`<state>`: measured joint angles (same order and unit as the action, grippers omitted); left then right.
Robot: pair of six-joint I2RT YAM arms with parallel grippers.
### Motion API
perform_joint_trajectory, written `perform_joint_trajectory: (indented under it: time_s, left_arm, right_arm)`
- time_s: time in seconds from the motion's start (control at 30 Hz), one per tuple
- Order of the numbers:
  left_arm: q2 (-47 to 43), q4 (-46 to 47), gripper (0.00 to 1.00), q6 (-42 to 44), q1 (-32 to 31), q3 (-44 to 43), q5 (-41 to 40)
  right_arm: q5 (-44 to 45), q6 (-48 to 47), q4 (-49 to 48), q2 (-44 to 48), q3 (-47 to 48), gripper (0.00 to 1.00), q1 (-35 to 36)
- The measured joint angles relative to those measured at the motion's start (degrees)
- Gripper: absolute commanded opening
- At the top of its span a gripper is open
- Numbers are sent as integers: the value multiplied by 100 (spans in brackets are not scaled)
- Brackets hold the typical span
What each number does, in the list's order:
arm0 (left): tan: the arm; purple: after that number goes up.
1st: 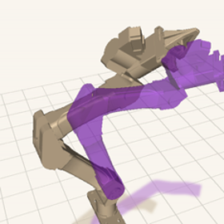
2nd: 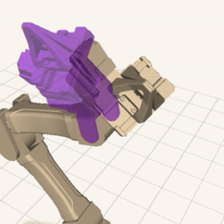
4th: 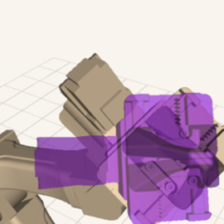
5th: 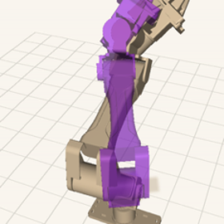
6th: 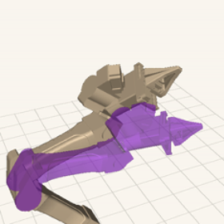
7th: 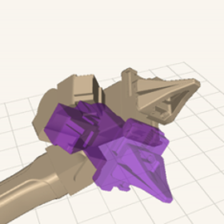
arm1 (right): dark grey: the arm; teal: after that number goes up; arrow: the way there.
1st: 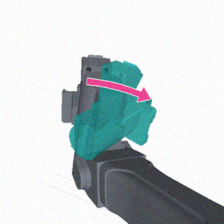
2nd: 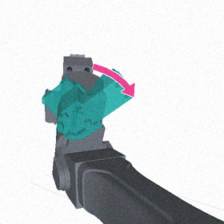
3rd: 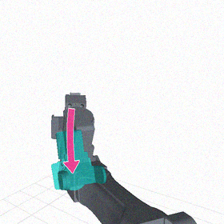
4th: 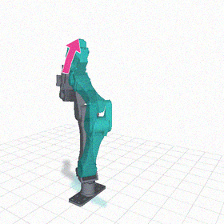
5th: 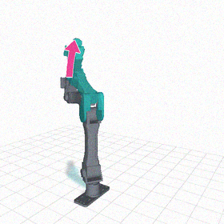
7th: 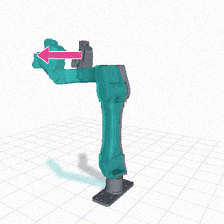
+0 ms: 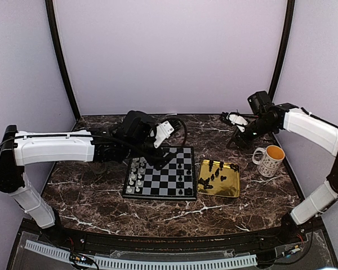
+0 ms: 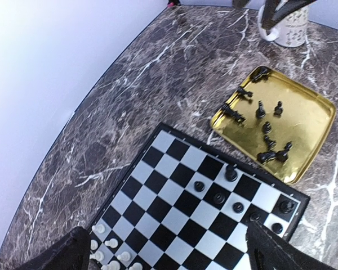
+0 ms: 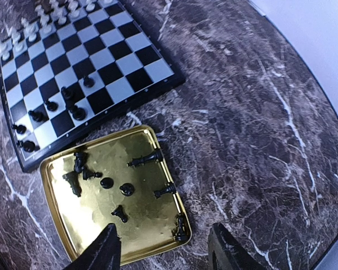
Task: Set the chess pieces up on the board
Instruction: Pick up the knight from the storage box.
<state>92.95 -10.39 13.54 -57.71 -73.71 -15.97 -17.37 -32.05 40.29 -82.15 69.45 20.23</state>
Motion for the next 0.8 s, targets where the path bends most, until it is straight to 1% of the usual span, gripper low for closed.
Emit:
perform_joint_trajectory:
  time_s: [0.1, 0.17, 0.23, 0.3, 0.4, 0.47, 0.67, 0.8]
  left_arm:
    - [-310, 625, 99, -225, 398, 811, 140]
    - [-483, 894, 99, -459, 752, 1154, 330]
    - [-643, 1152, 99, -807, 1060, 1329, 334]
    - [-686, 1244, 99, -1152, 1207, 1272, 59]
    - [-514, 1152, 99, -1370, 1220, 896, -245]
    - [-407, 1150, 99, -1379, 1217, 769, -258]
    - [-533, 1073, 95, -1381, 1217, 1036, -125]
    - [-612, 1056, 93, -1309, 1217, 1086, -31]
  right_arm:
    - [61, 2, 225, -387, 85, 44, 192]
    - [96, 11, 330, -619, 118, 40, 304]
    - [131, 15, 380, -863, 160, 39, 376]
    - [173, 61, 400, -1150, 227, 39, 417]
    - [221, 127, 400, -1521, 278, 41, 461]
    - [245, 157, 409, -1681, 284, 43, 483]
    - [308, 170, 446, -1786, 286, 45, 697]
    - [330, 170, 490, -1965, 293, 42, 802]
